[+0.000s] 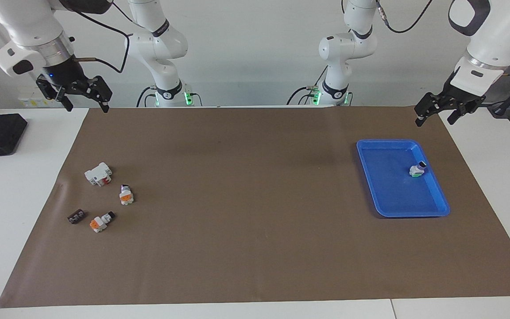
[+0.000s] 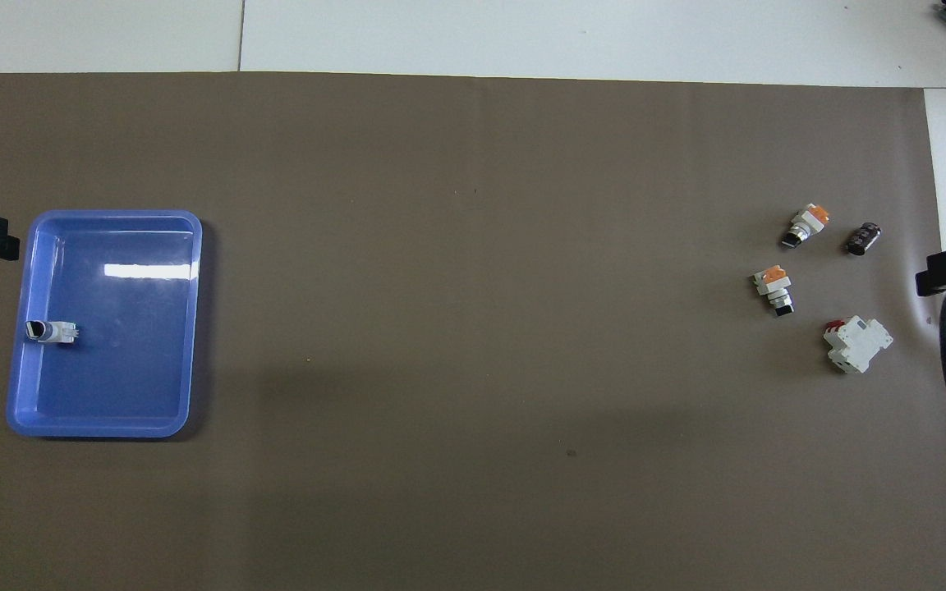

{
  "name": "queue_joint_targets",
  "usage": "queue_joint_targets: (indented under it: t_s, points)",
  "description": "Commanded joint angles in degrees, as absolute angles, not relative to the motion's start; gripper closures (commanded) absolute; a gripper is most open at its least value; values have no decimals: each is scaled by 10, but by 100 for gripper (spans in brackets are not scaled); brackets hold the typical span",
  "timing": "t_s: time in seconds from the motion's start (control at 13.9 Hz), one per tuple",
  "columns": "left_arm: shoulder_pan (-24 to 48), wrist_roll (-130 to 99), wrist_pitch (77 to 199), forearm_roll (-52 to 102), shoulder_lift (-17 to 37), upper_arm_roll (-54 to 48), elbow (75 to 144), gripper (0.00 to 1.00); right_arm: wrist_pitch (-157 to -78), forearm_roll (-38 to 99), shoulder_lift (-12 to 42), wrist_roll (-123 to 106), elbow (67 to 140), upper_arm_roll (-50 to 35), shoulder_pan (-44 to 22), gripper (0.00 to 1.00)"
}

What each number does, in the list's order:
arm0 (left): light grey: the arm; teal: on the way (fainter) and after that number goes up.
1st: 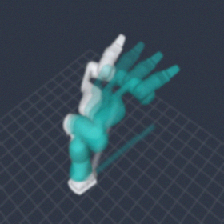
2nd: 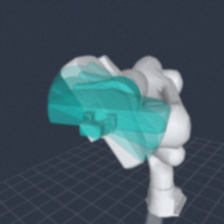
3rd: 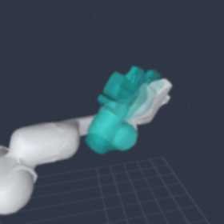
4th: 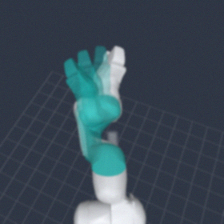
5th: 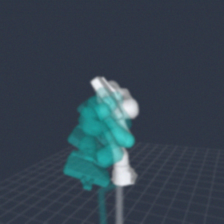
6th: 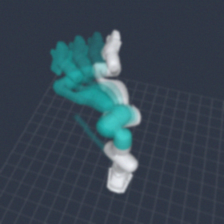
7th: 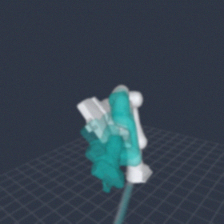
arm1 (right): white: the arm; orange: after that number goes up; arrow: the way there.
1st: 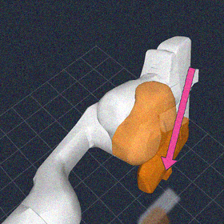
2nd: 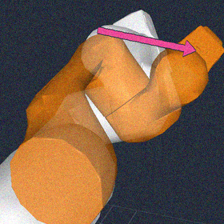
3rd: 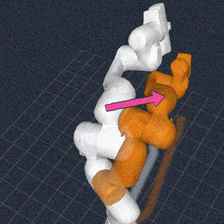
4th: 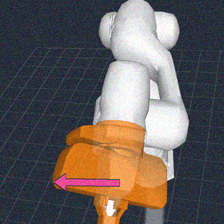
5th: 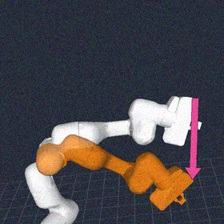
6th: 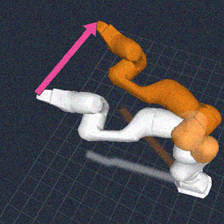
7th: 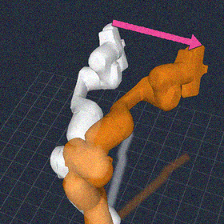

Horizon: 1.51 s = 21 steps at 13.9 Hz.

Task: Turn and place switch with both arms
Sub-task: 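Reach the right gripper toward the orange-topped switch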

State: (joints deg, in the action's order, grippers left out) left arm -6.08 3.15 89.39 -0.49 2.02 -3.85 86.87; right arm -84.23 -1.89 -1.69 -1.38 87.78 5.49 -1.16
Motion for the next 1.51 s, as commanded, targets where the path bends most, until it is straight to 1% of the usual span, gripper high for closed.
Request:
queue_joint_targets:
  t_s: [0.0,0.22,0.29,0.36,0.5,0.58,0.72,0.79,0.86,0.94,1.15,1.22,1.37,1.44]
  points:
    - [-63,26,892,-12,4,-40,887,0,-848,-25,-25,-1,889,50,-10,0]
    - [-63,26,892,-12,4,-40,887,0,-847,-25,-26,-5,889,50,-9,0]
    - [-63,26,892,-12,4,-40,887,0,-854,-25,-26,-6,888,51,-9,0]
    - [-63,26,892,-12,4,-40,887,0,-880,-25,-25,-10,888,51,-9,0]
    - [-63,26,892,-12,4,-40,887,0,-896,-25,-39,-32,923,50,-9,0]
    - [-63,26,892,-12,4,-40,887,0,-922,-24,-40,-47,944,51,-4,0]
    - [-63,26,892,-12,4,-40,888,0,-1000,-11,-40,-115,993,53,3,0]
    - [-63,26,892,-12,4,-40,887,0,-1052,-9,-35,-137,1023,54,6,0]
    - [-63,26,892,-12,4,-40,887,0,-1101,-8,-21,-141,1053,53,5,0]
    - [-63,26,892,-12,4,-40,887,0,-1142,-6,8,-143,1070,53,3,0]
    - [-63,26,892,-12,4,-40,887,0,-1235,-1,109,-143,1077,52,0,0]
    - [-63,26,892,-12,4,-40,887,0,-1270,-1,123,-142,1097,52,-1,0]
    - [-63,26,892,-12,4,-40,887,0,-1344,-1,129,-145,1155,53,-2,0]
    - [-63,26,892,-12,4,-40,888,0,-1369,-1,131,-146,1176,53,-2,0]
